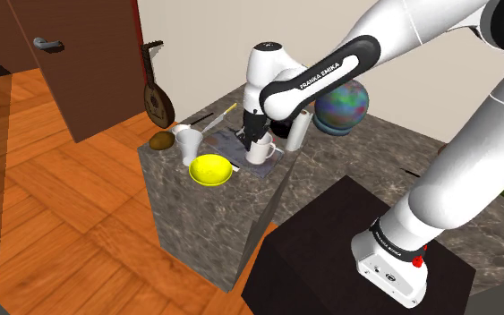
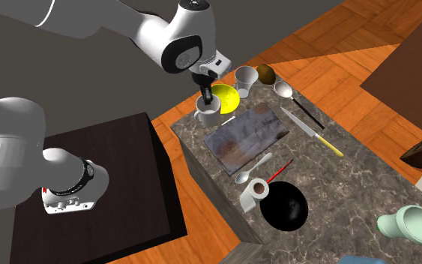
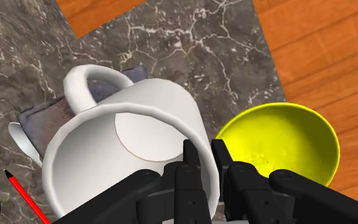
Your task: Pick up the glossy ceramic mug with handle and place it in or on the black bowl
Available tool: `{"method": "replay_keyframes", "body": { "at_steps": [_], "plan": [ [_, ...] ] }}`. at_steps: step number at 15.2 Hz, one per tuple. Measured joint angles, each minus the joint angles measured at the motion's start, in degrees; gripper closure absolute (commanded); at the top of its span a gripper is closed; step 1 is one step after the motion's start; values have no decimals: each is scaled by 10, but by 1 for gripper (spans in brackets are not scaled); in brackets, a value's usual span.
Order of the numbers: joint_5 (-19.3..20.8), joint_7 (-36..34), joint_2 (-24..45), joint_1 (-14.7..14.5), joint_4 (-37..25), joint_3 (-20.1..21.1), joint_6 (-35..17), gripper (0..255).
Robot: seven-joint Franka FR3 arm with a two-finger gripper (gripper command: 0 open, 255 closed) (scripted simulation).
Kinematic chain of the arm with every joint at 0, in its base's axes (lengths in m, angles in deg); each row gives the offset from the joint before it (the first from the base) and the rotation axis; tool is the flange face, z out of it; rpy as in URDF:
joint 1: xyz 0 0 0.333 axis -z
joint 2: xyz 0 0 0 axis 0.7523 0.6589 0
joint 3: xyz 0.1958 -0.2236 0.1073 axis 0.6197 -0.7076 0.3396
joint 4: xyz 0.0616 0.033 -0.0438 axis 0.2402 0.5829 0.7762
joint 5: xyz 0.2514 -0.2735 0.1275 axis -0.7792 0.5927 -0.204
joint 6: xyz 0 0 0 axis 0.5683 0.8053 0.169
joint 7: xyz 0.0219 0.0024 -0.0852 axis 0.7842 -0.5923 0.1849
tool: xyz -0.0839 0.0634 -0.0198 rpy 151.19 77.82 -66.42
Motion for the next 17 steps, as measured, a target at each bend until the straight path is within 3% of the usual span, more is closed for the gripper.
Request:
{"method": "replay_keyframes", "body": {
  "at_steps": [6,17],
  "plan": [
    [-8,91,4,47,-17,-37,4,255],
    [-9,238,76,128,-124,-97,29,255]
  ]
}}
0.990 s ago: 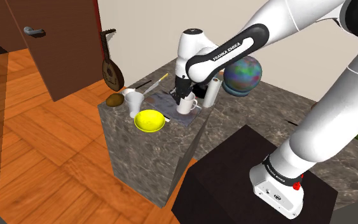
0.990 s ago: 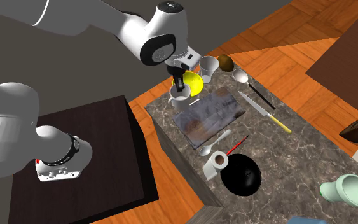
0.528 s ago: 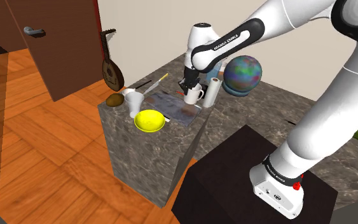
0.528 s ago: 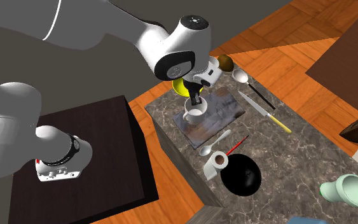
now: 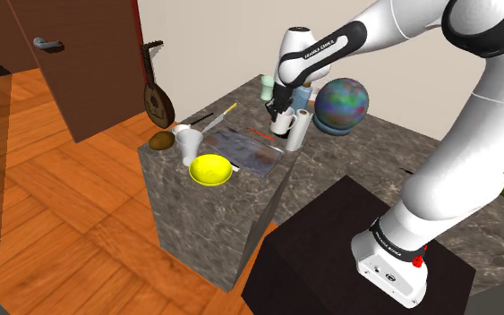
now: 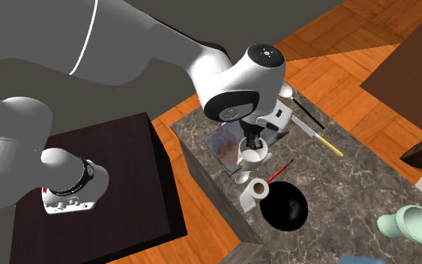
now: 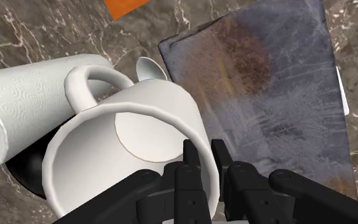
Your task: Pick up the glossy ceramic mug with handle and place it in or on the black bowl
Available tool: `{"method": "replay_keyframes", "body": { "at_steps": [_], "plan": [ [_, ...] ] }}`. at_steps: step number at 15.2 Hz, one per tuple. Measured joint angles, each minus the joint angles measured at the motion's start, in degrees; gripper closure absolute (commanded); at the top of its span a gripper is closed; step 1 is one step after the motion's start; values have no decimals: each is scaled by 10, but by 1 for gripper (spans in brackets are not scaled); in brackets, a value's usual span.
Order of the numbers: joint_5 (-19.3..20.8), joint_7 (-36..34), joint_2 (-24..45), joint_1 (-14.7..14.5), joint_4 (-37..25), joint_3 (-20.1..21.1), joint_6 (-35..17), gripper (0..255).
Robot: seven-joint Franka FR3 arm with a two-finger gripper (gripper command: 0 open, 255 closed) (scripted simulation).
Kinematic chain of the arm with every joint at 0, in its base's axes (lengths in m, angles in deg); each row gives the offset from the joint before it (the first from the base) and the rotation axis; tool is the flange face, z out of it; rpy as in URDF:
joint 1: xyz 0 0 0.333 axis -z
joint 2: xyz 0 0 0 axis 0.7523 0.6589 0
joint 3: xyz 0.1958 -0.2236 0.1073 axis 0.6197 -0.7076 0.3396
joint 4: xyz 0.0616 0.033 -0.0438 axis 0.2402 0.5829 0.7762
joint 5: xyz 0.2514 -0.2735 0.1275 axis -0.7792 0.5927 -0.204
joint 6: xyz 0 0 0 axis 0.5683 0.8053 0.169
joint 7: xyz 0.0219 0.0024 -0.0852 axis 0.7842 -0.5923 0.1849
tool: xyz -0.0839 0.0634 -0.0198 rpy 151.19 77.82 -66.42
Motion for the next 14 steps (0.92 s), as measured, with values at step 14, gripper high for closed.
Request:
{"method": "replay_keyframes", "body": {
  "at_steps": [14],
  "plan": [
    [-13,153,149,85,-243,-44,85,255]
  ]
}}
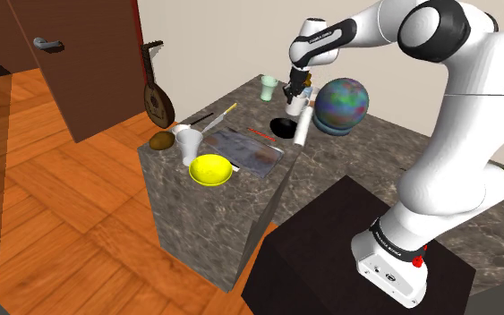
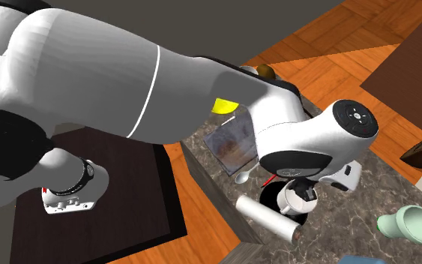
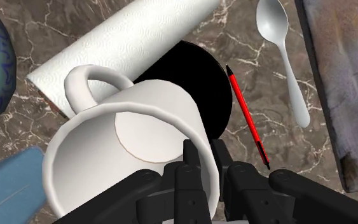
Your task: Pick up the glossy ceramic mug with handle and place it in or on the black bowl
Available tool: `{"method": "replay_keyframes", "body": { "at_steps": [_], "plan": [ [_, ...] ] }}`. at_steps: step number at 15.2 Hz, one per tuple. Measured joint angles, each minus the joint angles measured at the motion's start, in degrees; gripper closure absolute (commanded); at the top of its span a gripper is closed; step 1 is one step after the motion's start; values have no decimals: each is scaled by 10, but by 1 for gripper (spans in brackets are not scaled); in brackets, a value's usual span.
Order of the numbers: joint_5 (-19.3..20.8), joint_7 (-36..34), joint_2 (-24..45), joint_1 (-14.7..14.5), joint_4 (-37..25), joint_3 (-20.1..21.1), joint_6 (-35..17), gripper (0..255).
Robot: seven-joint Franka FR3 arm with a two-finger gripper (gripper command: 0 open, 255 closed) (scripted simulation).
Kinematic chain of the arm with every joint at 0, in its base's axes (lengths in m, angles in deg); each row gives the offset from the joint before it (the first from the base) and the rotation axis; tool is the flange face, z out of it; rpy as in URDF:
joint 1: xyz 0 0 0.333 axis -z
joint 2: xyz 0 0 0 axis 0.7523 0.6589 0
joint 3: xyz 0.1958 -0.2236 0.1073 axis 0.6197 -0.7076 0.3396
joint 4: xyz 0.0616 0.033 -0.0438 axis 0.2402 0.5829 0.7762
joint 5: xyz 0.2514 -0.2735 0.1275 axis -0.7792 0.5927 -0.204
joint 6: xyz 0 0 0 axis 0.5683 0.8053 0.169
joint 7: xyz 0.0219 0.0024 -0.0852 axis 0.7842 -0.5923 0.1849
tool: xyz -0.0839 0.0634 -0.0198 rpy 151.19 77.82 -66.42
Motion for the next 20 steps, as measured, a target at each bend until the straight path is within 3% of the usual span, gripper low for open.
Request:
{"method": "replay_keyframes", "body": {
  "at_steps": [20],
  "plan": [
    [15,-8,90,-3,3,-11,-92,255]
  ]
}}
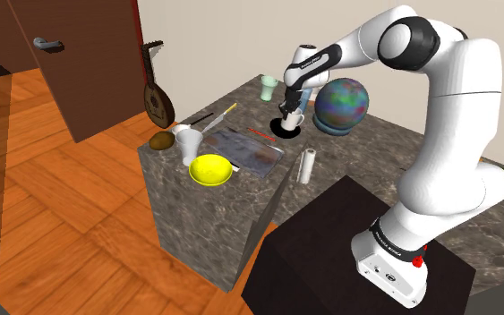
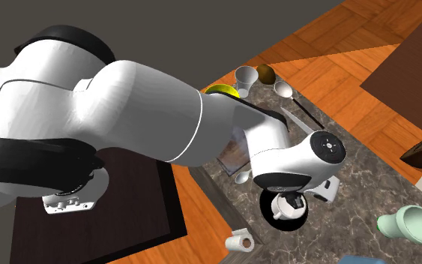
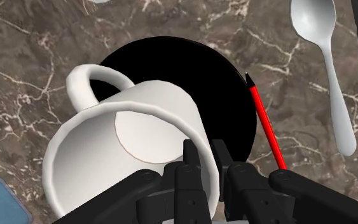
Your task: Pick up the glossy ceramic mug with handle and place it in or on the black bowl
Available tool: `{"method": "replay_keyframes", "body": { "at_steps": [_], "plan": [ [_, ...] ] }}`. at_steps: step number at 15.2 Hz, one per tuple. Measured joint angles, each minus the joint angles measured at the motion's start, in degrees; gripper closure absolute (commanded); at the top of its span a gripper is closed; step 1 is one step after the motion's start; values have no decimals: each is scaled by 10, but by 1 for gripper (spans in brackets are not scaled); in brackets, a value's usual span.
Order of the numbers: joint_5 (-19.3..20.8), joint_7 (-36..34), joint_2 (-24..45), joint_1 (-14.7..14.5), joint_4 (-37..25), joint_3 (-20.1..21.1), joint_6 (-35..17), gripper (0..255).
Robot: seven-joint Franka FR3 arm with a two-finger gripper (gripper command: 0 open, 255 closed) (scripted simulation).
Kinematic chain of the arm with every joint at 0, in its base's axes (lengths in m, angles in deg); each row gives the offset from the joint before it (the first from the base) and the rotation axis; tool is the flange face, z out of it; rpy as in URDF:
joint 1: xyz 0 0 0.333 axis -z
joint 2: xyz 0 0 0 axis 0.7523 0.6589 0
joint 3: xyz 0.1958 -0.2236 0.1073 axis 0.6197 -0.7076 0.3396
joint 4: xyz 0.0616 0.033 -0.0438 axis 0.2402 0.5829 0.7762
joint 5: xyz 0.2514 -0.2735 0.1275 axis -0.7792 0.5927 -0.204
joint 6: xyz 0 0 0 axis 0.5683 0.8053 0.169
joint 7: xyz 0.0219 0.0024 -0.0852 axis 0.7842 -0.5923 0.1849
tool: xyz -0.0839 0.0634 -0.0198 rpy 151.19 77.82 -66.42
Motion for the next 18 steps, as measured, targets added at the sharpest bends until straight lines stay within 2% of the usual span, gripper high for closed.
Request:
{"method": "replay_keyframes", "body": {
  "at_steps": [4,5,12,18],
  "plan": [
    [0,0,1,0,1,0,-2,255],
    [0,0,1,0,1,0,-2,0],
    [-1,1,-6,1,4,0,1,0],
    [-8,5,-49,3,5,6,43,0]
  ]
}}
